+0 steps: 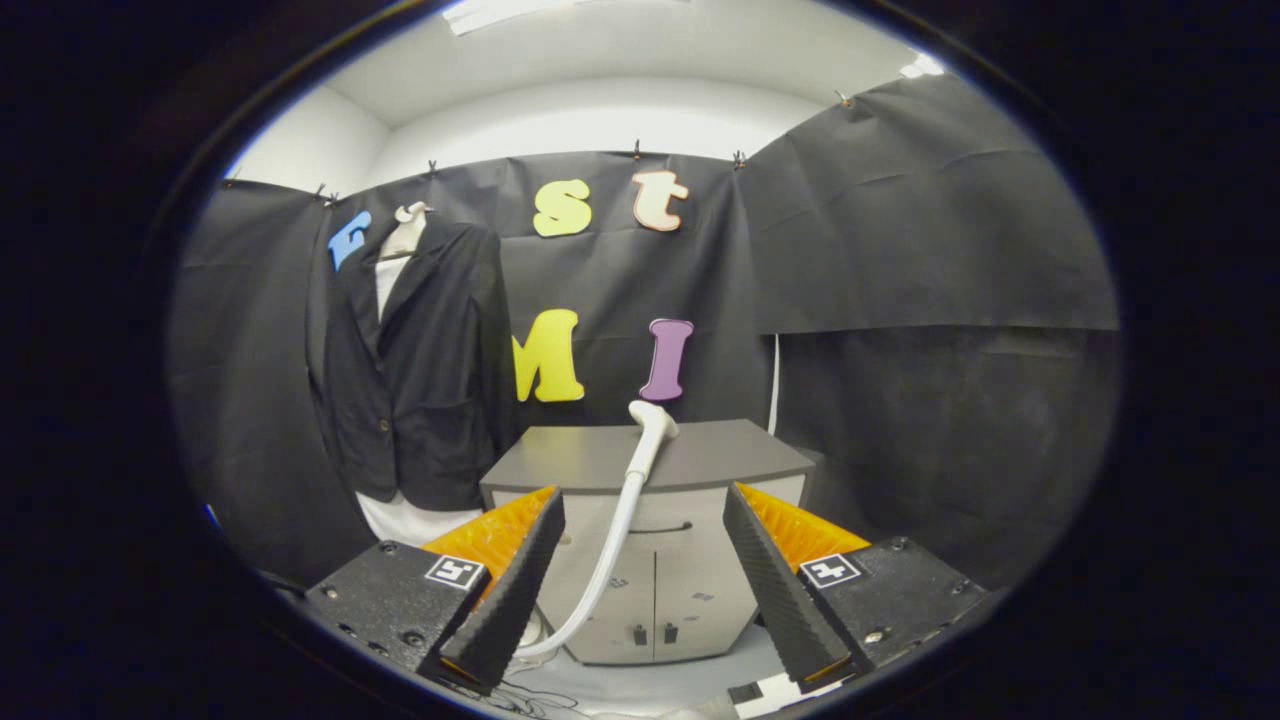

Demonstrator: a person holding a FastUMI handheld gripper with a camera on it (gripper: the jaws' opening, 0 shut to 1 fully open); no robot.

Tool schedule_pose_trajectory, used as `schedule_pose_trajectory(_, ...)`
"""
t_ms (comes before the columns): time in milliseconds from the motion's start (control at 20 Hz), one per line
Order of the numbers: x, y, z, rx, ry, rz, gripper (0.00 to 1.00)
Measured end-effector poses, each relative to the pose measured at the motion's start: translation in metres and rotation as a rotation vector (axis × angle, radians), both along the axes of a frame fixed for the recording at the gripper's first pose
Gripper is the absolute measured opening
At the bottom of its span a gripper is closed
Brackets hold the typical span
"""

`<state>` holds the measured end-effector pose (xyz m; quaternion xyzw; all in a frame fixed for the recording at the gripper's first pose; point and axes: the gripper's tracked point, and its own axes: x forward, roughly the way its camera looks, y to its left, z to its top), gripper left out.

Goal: Iron the clothes twice with a garment steamer, once on the left side and once on the right side.

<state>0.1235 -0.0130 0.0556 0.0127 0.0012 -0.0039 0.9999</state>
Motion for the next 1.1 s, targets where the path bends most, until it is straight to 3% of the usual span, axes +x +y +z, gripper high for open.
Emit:
schedule_pose_trajectory(500,0.220,0.003,0.049,-0.013,0.046,0.053,1.00)
schedule_pose_trajectory(800,0.333,0.008,0.015,-0.035,0.189,0.065,1.00)
schedule_pose_trajectory(1100,0.399,-0.005,-0.045,-0.035,0.369,0.032,1.00)
